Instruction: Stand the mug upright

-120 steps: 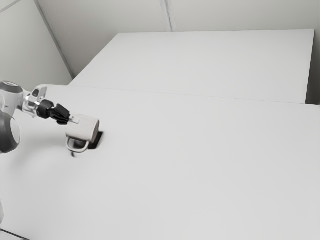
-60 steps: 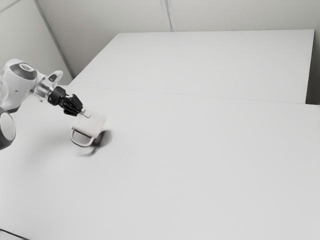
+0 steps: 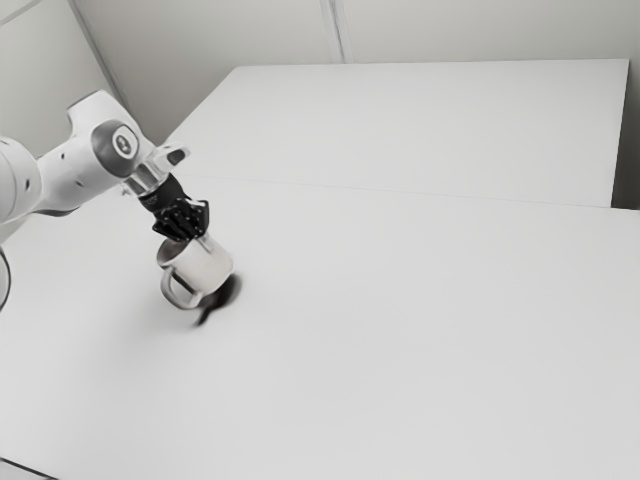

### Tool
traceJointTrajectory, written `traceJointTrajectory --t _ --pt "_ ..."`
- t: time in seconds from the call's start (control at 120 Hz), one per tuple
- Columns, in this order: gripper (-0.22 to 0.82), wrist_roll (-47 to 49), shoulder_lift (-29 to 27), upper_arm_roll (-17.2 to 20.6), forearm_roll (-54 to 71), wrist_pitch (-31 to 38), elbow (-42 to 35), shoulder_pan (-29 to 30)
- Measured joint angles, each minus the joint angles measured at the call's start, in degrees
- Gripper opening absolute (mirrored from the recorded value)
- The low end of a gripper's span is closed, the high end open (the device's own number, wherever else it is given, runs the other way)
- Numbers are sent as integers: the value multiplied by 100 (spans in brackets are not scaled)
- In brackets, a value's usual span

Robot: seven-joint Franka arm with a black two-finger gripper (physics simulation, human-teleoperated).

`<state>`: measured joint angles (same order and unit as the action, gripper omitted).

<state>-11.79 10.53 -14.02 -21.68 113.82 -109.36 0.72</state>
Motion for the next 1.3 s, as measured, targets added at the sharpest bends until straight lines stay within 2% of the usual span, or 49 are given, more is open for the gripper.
traceJointTrajectory --t 0.158,0.458,0.875,1.092,1.183,1.3 --pt "-17 856 -189 -61 463 -26 -250 -235" --pt "-17 2220 -157 -65 1069 -373 -290 -628" --pt "-17 3415 132 -65 1180 -436 -270 -813" --pt "27 3748 197 -66 1191 -377 -187 -868" --pt "39 3853 182 -66 1191 -365 -135 -880" --pt "48 3967 99 -66 1188 -382 -125 -881"
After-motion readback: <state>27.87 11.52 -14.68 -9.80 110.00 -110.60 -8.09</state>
